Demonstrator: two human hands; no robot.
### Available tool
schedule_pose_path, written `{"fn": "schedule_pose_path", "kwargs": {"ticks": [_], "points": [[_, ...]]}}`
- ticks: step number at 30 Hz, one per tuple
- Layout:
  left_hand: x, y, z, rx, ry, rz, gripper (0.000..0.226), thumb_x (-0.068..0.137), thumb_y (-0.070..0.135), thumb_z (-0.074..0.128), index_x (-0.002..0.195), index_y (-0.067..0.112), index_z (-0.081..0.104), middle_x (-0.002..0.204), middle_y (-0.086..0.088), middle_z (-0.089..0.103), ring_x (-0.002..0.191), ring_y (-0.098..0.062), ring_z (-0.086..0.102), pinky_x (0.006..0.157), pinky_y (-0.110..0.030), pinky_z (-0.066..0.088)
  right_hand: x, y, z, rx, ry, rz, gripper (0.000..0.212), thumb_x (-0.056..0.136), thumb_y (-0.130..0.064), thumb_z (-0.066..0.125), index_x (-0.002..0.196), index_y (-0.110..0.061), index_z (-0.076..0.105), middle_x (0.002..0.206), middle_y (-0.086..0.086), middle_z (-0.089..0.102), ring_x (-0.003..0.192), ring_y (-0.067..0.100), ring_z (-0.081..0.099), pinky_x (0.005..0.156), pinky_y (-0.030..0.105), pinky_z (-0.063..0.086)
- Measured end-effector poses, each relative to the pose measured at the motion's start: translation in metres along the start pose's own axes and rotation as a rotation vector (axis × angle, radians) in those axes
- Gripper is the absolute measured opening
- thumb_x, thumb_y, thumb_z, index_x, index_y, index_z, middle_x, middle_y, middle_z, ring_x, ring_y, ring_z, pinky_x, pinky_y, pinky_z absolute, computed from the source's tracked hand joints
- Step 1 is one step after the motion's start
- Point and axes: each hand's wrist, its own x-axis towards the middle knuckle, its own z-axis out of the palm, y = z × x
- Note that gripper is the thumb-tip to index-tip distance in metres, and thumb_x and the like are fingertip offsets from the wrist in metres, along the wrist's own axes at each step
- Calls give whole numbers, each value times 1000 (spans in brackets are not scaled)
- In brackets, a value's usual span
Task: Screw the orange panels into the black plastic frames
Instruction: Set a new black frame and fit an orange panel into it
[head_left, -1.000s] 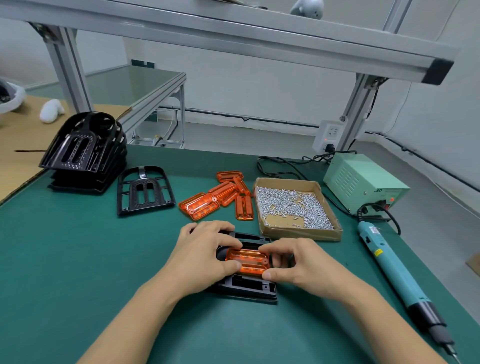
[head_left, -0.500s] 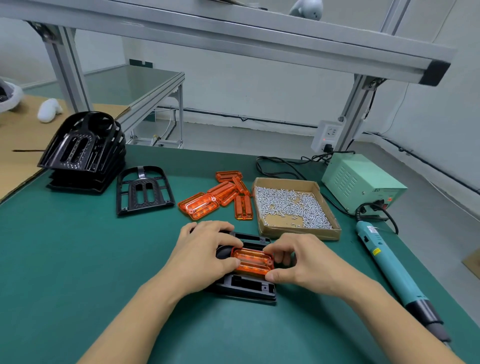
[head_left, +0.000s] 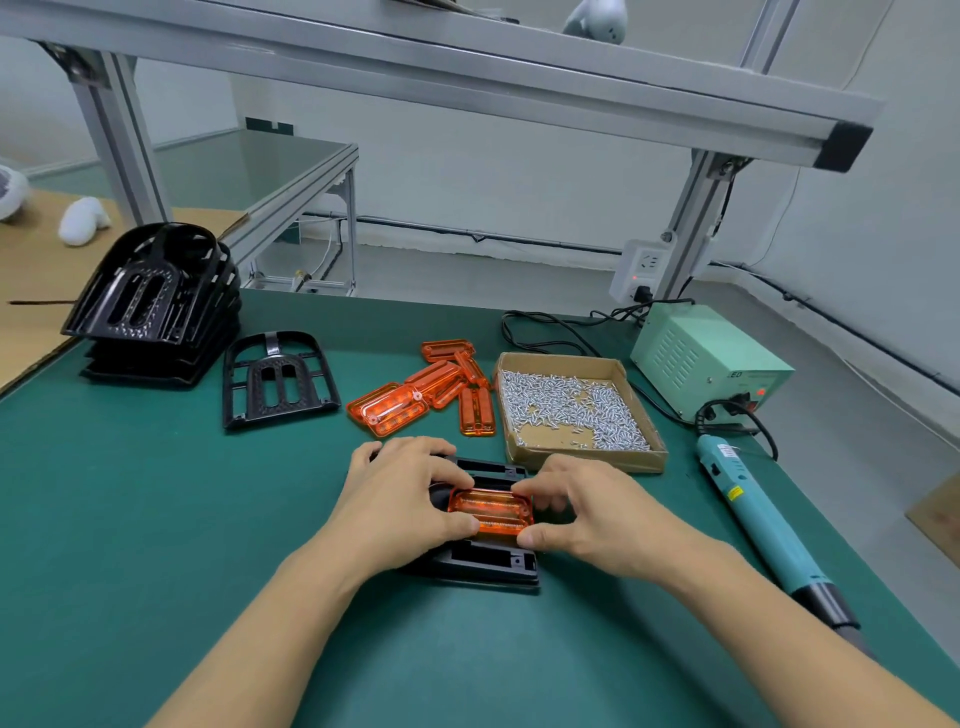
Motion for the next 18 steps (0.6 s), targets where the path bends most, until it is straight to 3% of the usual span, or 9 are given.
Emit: {"fn": "schedule_pose_path", "kwargs": {"ticks": [5, 11, 18], "points": [[-2, -2, -3, -31, -19, 8, 42, 77, 50, 69, 117, 39, 63, 142, 17, 41, 133, -5, 28, 115, -40, 6, -6, 2, 6, 167, 28, 1, 49, 86, -38, 70, 131, -24, 59, 94, -10, 52, 89, 11, 51, 86, 34, 45], [0, -3, -8, -38, -82, 12, 43, 79, 43, 70, 120, 40, 60, 144, 18, 38, 136, -7, 26, 116, -45, 4, 1, -3, 6, 175, 43, -29, 42, 82, -38, 75, 121, -27, 67, 89, -7, 53, 84, 10, 51, 82, 32, 45], [0, -4, -9, -47, -69, 10, 40, 78, 44, 70, 117, 40, 62, 143, 18, 40, 132, -8, 29, 114, -38, 8, -4, 1, 2, 125, 46, 5, 45, 81, -38, 75, 123, -28, 65, 91, -9, 54, 87, 9, 51, 83, 30, 45]]}}
